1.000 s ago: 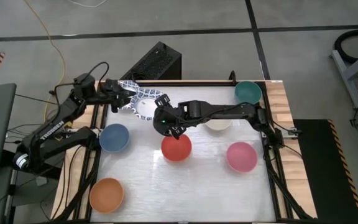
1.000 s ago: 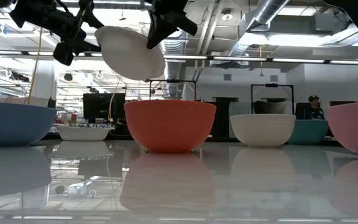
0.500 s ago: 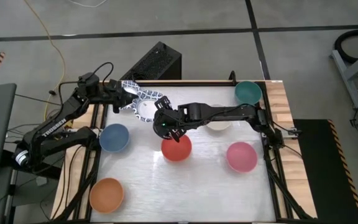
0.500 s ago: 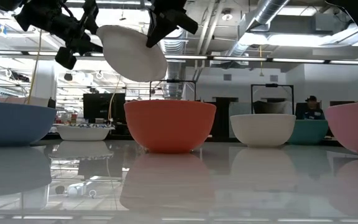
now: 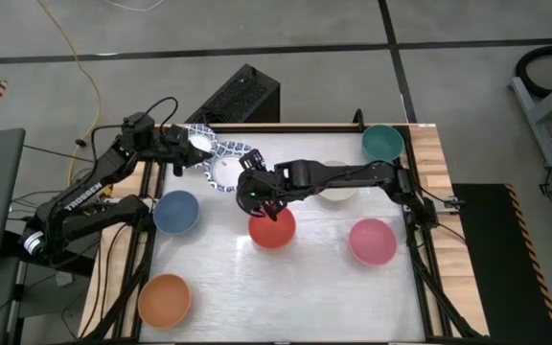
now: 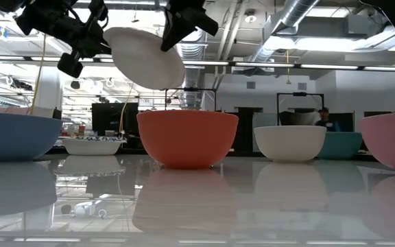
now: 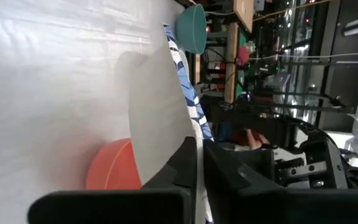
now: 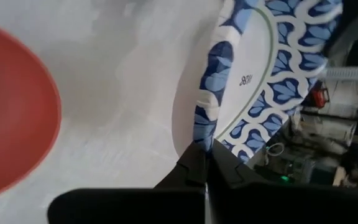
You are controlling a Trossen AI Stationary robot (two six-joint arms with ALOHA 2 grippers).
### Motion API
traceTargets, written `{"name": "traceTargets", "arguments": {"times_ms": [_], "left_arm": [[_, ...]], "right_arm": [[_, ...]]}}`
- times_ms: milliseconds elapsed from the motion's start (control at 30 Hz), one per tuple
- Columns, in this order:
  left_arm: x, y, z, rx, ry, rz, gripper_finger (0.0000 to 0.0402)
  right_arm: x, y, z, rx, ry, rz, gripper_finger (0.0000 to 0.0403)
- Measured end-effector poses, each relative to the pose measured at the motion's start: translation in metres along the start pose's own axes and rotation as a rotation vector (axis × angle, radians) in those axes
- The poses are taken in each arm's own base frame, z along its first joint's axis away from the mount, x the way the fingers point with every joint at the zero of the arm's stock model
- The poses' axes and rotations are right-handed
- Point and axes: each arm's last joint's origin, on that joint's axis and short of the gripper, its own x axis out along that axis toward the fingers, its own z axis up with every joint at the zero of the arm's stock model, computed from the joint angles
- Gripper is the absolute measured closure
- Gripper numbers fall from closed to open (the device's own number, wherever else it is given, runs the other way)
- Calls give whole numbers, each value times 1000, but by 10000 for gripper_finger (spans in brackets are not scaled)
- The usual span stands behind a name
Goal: Nest bowls inside each other
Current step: Stack the bottom white patterned bowl on top of the top white patterned bowl
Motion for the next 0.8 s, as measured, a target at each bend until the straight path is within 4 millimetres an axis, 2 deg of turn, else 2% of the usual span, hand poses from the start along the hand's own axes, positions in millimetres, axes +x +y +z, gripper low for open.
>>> {"name": "traceTargets", "arguments": {"times_ms": [300, 633, 800], "left_arm": [[0, 1, 2, 21, -65, 20, 401], [0, 2, 5, 48, -177, 56, 401], [-1, 2, 7, 60, -251, 81, 401]], "right_arm": [[2, -3, -2, 236, -4, 0, 318], [3, -1, -3, 437, -54, 120, 216], [3, 0, -3, 514, -49, 133, 188]]}}
